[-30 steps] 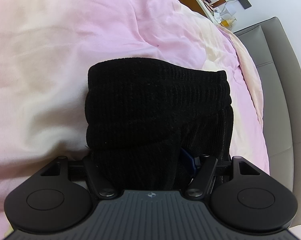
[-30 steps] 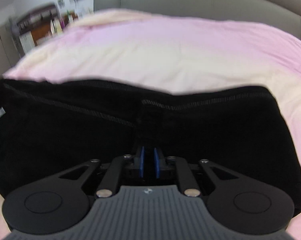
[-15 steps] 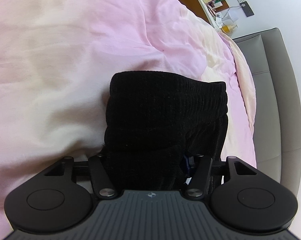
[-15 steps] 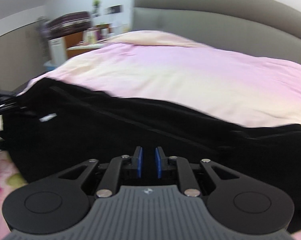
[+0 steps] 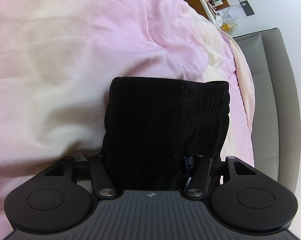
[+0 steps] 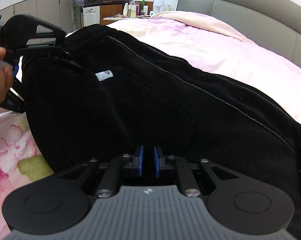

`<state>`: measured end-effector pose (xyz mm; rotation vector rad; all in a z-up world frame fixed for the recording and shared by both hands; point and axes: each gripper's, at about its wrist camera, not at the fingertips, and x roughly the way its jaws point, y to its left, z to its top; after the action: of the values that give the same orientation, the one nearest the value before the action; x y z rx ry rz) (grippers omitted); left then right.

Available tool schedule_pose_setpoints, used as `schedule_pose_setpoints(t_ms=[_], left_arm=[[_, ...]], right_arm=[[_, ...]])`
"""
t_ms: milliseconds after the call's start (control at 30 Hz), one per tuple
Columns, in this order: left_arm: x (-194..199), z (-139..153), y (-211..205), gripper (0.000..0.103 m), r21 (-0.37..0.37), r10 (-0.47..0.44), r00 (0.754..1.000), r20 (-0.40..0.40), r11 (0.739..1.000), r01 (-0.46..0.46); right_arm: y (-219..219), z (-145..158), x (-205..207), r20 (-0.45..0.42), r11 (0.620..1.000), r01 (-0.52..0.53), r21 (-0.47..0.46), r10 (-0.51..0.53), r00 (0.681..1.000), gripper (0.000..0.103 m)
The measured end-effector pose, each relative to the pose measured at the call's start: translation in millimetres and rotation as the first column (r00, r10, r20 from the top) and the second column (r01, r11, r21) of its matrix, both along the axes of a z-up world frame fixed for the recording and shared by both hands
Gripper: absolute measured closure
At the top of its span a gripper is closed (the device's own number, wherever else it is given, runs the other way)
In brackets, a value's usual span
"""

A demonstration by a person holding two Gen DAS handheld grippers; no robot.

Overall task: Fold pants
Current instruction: 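Lower the waistband with the left gripper while the right gripper lays the pants flat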

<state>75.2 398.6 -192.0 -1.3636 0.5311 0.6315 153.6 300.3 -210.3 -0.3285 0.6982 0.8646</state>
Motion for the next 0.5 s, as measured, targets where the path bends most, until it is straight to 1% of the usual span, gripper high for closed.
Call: schedule_pose_setpoints(t_ms=[33, 67, 100, 167, 233, 267, 300, 333, 400, 467, 500], left_arm=[[0.4, 0.7, -0.6, 0.04, 0.011, -0.003, 1.0, 0.002, 1.0, 0.003], [1.1, 1.6, -1.4, 0.043, 0.024, -0.008, 1.0, 0.002, 1.0, 0.008], [0.9, 3.9, -2.6, 0.049, 0.038, -0.01, 1.0, 0.008, 0.999, 0.01], [-2.0, 9.4, -6.5, 0.055, 0.072, -0.01, 0.999, 0.043, 0.997, 0.007], [-2.2, 20.9, -15.2, 0.059, 0.143, -0.033, 0.997, 0.065, 0.989, 0.023], [-1.1, 29.2, -21.2, 0.06, 0.192, -0.056, 0.996, 0.074, 0.981, 0.041], [2.0, 39.3, -28.7, 0.06, 0.255, -0.09, 0.993, 0.076, 0.965, 0.068], [6.1, 49.6, -37.7, 0.06, 0.326, -0.129, 0.989, 0.069, 0.94, 0.099], [15.2, 69.0, -59.6, 0.06, 0.466, -0.206, 0.977, 0.046, 0.87, 0.162], [25.7, 86.4, -86.8, 0.06, 0.599, -0.287, 0.958, 0.006, 0.768, 0.227], [32.7, 93.3, -103.3, 0.06, 0.663, -0.333, 0.943, -0.021, 0.701, 0.263]], right_arm=[[-2.7, 4.0, 0.9, -0.014, 1.0, 0.007, 0.017, -0.007, 1.0, 0.095], [-7.5, 8.3, 1.2, -0.027, 0.999, 0.016, 0.044, -0.015, 1.0, 0.095], [-13.4, 12.1, 1.4, -0.04, 0.997, 0.028, 0.072, -0.025, 0.999, 0.095], [-26.7, 18.9, 0.3, -0.067, 0.991, 0.065, 0.12, -0.057, 0.996, 0.094], [-45.4, 26.7, -1.8, -0.096, 0.979, 0.107, 0.171, -0.092, 0.991, 0.09], [-57.1, 31.2, -4.5, -0.107, 0.972, 0.127, 0.199, -0.107, 0.989, 0.086], [-68.4, 36.0, -6.8, -0.114, 0.964, 0.143, 0.225, -0.12, 0.986, 0.084], [-81.3, 40.8, -9.8, -0.117, 0.956, 0.16, 0.246, -0.135, 0.984, 0.083], [-106.1, 49.0, -14.4, -0.117, 0.943, 0.196, 0.269, -0.169, 0.979, 0.082], [-134.3, 56.8, -17.4, -0.116, 0.927, 0.245, 0.283, -0.22, 0.968, 0.08], [-147.8, 59.7, -17.3, -0.123, 0.918, 0.274, 0.288, -0.248, 0.961, 0.078]])
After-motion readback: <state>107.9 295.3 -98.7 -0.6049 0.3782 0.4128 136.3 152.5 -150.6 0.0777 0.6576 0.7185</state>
